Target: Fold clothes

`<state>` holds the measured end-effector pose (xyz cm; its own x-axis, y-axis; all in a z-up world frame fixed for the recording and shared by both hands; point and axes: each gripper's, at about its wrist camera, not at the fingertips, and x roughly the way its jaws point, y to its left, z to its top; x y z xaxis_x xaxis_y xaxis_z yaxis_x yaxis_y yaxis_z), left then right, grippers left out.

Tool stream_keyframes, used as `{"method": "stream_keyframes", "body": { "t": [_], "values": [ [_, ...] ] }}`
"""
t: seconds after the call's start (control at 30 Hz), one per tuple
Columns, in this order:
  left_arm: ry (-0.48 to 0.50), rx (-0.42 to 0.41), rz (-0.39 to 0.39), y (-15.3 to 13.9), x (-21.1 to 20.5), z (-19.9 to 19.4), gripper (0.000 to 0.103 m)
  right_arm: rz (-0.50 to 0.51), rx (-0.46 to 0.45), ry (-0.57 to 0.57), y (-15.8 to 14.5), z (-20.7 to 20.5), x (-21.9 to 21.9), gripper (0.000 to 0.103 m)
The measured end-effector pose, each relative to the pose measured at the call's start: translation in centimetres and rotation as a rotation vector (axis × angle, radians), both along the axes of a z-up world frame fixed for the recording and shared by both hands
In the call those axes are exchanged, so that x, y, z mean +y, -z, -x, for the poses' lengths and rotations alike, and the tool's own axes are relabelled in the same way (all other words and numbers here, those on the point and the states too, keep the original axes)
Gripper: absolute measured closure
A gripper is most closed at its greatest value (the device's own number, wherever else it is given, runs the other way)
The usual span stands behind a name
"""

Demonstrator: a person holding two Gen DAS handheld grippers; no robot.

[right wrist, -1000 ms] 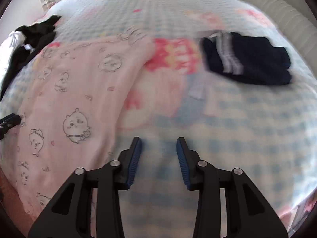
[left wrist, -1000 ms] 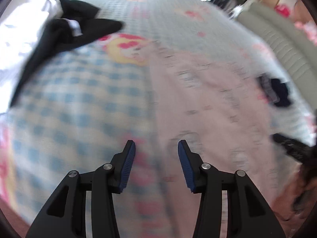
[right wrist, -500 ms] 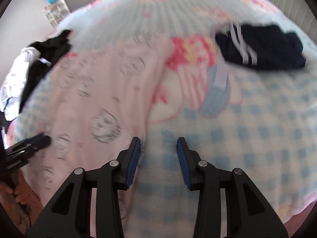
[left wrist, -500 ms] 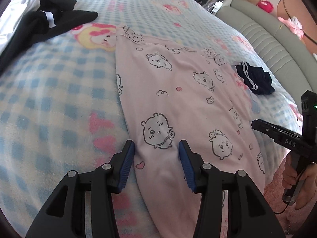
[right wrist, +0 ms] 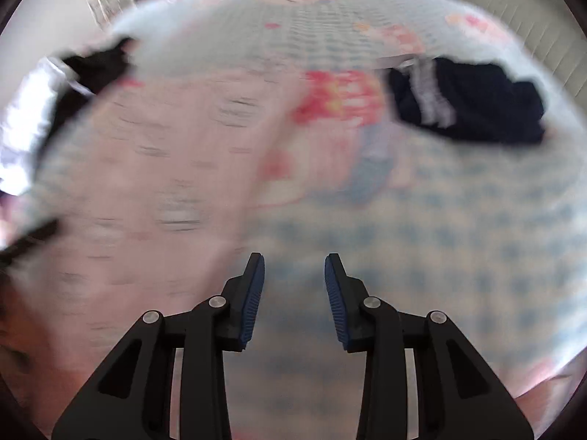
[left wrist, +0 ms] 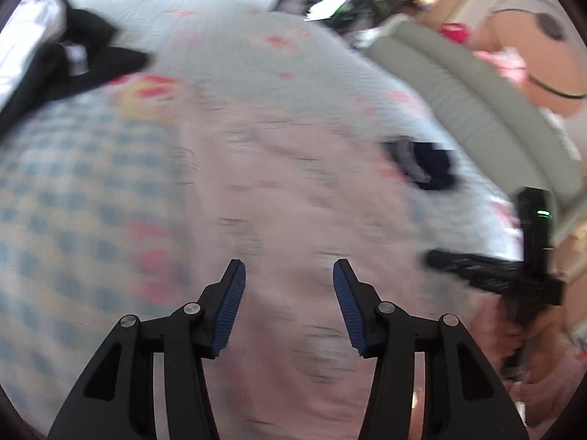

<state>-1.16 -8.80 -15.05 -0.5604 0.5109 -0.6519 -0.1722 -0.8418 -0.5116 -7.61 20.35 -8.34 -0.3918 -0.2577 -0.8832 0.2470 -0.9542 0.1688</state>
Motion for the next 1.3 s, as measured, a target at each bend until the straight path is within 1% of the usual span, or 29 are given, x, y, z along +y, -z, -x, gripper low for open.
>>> {"method": "stream_keyframes", "body": {
  "t": [0.03, 0.1, 0.13, 0.17, 0.2, 0.23, 0.27, 0.33, 0.4, 0.47, 0.53, 0.57, 0.67, 0.7, 0.8, 0.9, 0.93, 0.97, 1.0, 1.07, 1.13, 1.2, 1.27, 1.3],
  "values": [
    [0.047, -0.018, -0.072, 0.1, 0.8, -0.2, 0.052, 0.059, -0.018, -0.023, -0.1, -0.7, -0.4, 0.068],
    [0.091, -0.058, -0.05, 0.6, 2.8, -0.6, 0.052, 0.083, -0.057, -0.076, 0.7, -1.8, -1.7, 0.068],
    [0.097, -0.081, 0.035, 1.0, 3.6, -0.8, 0.052, 0.059, -0.066, -0.096, 1.3, -2.6, -2.6, 0.068],
    [0.101, -0.105, 0.127, 1.5, 4.4, -1.0, 0.052, 0.01, -0.064, -0.107, 1.9, -3.1, -3.0, 0.068],
    [0.099, -0.145, 0.186, 2.4, 4.4, -1.2, 0.052, -0.044, -0.061, -0.113, 2.5, -3.3, -3.2, 0.068],
    [0.096, -0.187, 0.241, 3.3, 4.4, -1.5, 0.056, -0.064, -0.061, -0.113, 2.8, -3.7, -3.0, 0.068],
    [0.081, -0.206, 0.22, 3.8, 3.6, -2.2, 0.056, -0.055, -0.069, -0.1, 2.9, -4.1, -2.4, 0.068],
    [0.048, -0.208, 0.136, 3.6, 2.1, -2.9, 0.056, -0.028, -0.09, -0.064, 2.9, -4.8, -0.8, 0.065],
    [0.022, -0.17, 0.08, 2.9, 1.4, -3.6, 0.056, -0.03, -0.086, -0.037, 2.4, -5.5, 0.2, 0.065],
    [0.01, -0.131, 0.036, 2.2, 0.9, -4.2, 0.056, 0.024, -0.06, -0.022, 1.4, -6.0, 0.6, 0.064],
    [0.041, -0.114, -0.001, 2.1, 1.4, -4.0, 0.056, 0.078, -0.039, -0.012, 0.7, -6.1, 0.8, 0.064],
    [0.053, -0.123, -0.002, 2.3, 1.6, -3.7, 0.056, 0.095, -0.035, -0.016, 0.6, -5.8, 0.8, 0.063],
    [0.052, -0.214, 0.106, 4.1, 2.6, -3.0, 0.057, 0.072, -0.038, -0.012, 0.7, -6.1, 1.0, 0.063],
    [0.05, -0.224, 0.105, 4.5, 2.4, -3.1, 0.058, 0.062, -0.04, -0.01, 0.8, -6.2, 1.1, 0.063],
    [0.035, -0.217, 0.057, 4.1, 1.5, -3.8, 0.058, 0.029, -0.045, -0.003, 0.9, -6.7, 1.3, 0.064],
    [-0.004, -0.191, -0.034, 3.1, 0.6, -4.4, 0.058, -0.003, -0.051, 0.003, 1.1, -7.1, 1.6, 0.063],
    [-0.013, -0.179, -0.034, 2.8, 0.6, -4.6, 0.057, 0.015, -0.045, -0.016, 0.6, -7.3, 1.5, 0.062],
    [-0.021, -0.168, -0.001, 2.3, 1.1, -4.7, 0.057, 0.05, -0.031, -0.054, -0.2, -7.6, 1.0, 0.062],
    [-0.031, -0.176, 0.072, 2.2, 2.0, -4.4, 0.057, 0.085, -0.015, -0.098, -0.9, -7.9, 0.4, 0.062],
    [-0.009, -0.215, 0.145, 3.1, 3.4, -4.0, 0.059, 0.078, -0.032, -0.131, -0.2, -7.8, -1.3, 0.062],
    [-0.001, -0.225, 0.171, 3.4, 3.4, -4.4, 0.059, 0.045, -0.066, -0.139, 1.1, -7.6, -2.6, 0.062],
    [0.007, -0.235, 0.194, 3.7, 3.3, -4.7, 0.059, -0.009, -0.114, -0.12, 2.6, -7.6, -2.8, 0.062],
    [-0.003, -0.208, 0.131, 3.0, 2.4, -5.2, 0.059, -0.001, -0.118, -0.098, 2.6, -8.0, -2.0, 0.062],
    [-0.01, -0.175, 0.106, 2.4, 1.9, -5.2, 0.059, 0.009, -0.099, -0.094, 2.0, -8.2, -1.7, 0.062]
  ]
}}
